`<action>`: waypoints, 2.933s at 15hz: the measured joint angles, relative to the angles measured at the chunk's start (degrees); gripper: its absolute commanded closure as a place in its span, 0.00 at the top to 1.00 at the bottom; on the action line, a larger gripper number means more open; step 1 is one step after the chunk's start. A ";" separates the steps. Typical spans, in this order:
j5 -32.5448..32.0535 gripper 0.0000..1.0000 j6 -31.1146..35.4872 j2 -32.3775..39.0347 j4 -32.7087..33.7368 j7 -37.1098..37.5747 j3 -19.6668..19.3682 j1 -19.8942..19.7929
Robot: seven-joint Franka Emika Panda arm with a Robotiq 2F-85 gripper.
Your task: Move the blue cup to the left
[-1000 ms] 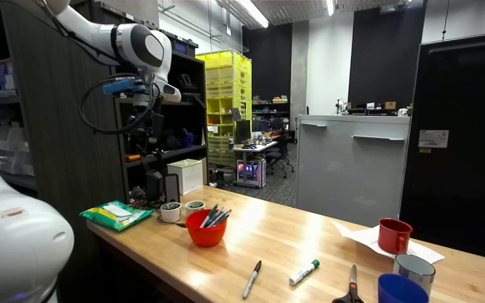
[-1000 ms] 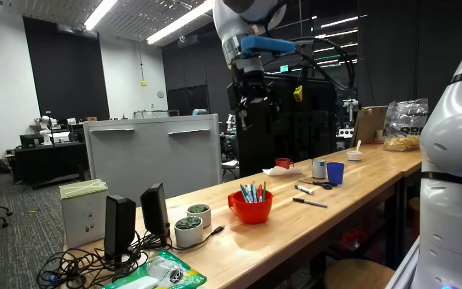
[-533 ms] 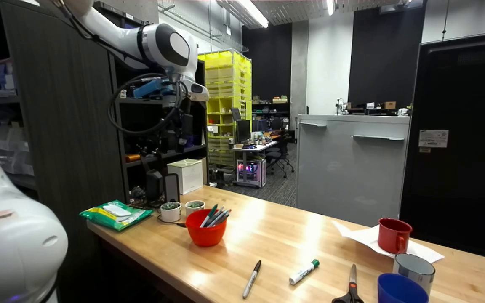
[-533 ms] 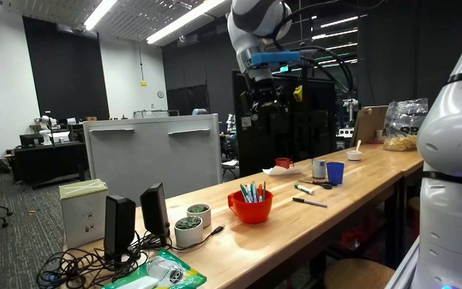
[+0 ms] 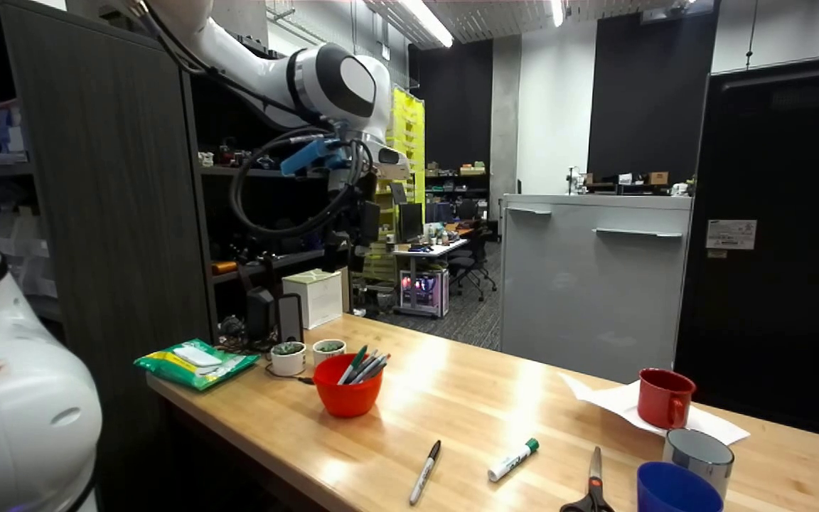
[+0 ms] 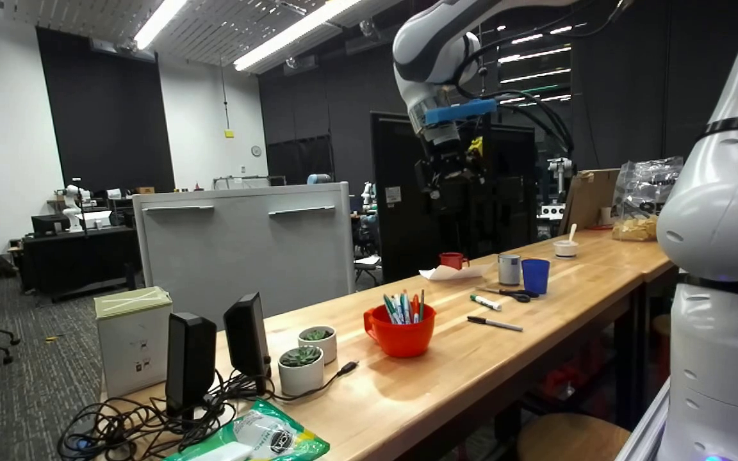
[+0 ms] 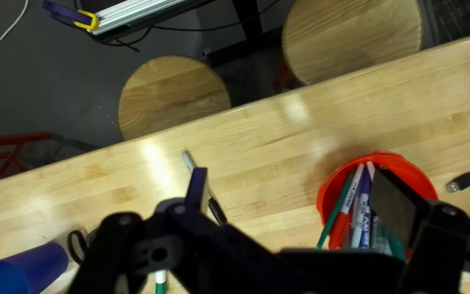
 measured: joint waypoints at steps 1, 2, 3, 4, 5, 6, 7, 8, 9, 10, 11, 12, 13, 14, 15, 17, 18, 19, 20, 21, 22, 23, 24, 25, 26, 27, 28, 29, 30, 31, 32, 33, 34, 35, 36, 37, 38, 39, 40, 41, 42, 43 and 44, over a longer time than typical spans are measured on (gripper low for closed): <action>-0.39 1.00 0.08 0.45 0.33 0.00 -0.73 -0.57; -0.85 1.00 0.13 0.90 0.73 0.00 -1.37 -1.08; -1.18 1.00 0.15 1.33 1.11 0.01 -1.89 -1.51; -1.26 1.00 0.14 1.68 1.52 0.05 -2.30 -1.82; -1.26 1.00 0.14 1.89 1.82 0.06 -2.56 -1.95; -1.26 1.00 0.13 2.05 2.08 0.08 -2.67 -1.96; -1.26 1.00 0.13 2.12 2.19 0.13 -2.67 -1.96; -1.26 1.00 0.13 2.14 2.21 0.17 -2.62 -1.96; -1.26 1.00 0.12 2.15 2.22 0.21 -2.55 -1.95; -1.26 1.00 0.12 2.16 2.22 0.23 -2.53 -1.95; -1.26 1.00 0.12 2.17 2.22 0.23 -2.55 -1.95; -1.26 1.00 0.19 2.25 2.22 0.13 -2.61 -1.95; -1.50 1.00 0.91 2.46 2.22 -0.02 -2.69 -1.95; -2.05 1.00 2.28 2.79 2.23 -0.12 -2.87 -1.97; -2.90 1.00 4.34 3.28 2.26 -0.24 -3.24 -2.08; -4.21 1.00 9.85 4.89 2.62 -0.74 -4.66 -2.79; -4.36 1.00 12.78 6.08 3.07 -1.21 -5.66 -3.42; -4.37 1.00 15.19 7.53 3.75 -1.73 -6.77 -4.12; -4.32 1.00 16.69 9.28 4.77 -2.69 -7.96 -4.85; -4.21 1.00 17.67 11.24 6.07 -3.71 -9.12 -5.55; -4.01 1.00 18.24 13.38 7.63 -4.73 -10.26 -6.27; -3.80 1.00 18.50 15.62 9.39 -5.56 -11.27 -6.94; -3.53 1.00 18.65 17.87 11.21 -6.03 -12.18 -7.56; -3.21 1.00 18.67 20.07 13.02 -6.19 -12.95 -8.14; -2.92 1.00 18.66 22.06 14.68 -6.25 -13.53 -8.64; -2.80 1.00 18.66 23.87 16.16 -6.21 -14.03 -9.07; -2.78 1.00 18.66 25.39 17.35 -6.05 -14.48 -9.39; -2.78 1.00 18.44 26.69 18.26 -5.64 -14.93 -9.62; -2.90 1.00 17.77 27.72 18.86 -4.80 -15.39 -9.72; -2.92 1.00 17.14 28.49 19.29 -4.17 -15.72 -9.79; -2.92 1.00 16.76 28.96 19.60 -3.80 -15.89 -9.85; -2.92 1.00 16.56 29.22 19.84 -3.58 -15.96 -9.87; -2.92 1.00 16.43 29.32 20.04 -3.48 -15.97 -9.87; -2.92 1.00 16.36 29.32 20.15 -3.43 -15.96 -9.85; -2.92 1.00 16.31 29.32 20.23 -3.41 -15.95 -9.85; -2.92 1.00 16.29 29.32 20.26 -3.40 -15.95 -9.85; -2.92 1.00 16.28 29.32 20.26 -3.39 -15.96 -9.85; -2.33 1.00 16.65 29.38 20.19 -3.45 -15.98 -9.91; -0.85 1.00 17.48 29.52 20.02 -3.46 -16.00 -10.09; 1.02 1.00 18.40 29.76 19.86 -3.47 -16.02 -10.39; 3.08 1.00 19.31 30.21 19.79 -3.55 -16.08 -10.82; 5.18 1.00 20.53 30.82 19.72 -3.61 -16.14 -11.42; 7.05 1.00 22.08 31.54 19.67 -3.70 -16.26 -12.10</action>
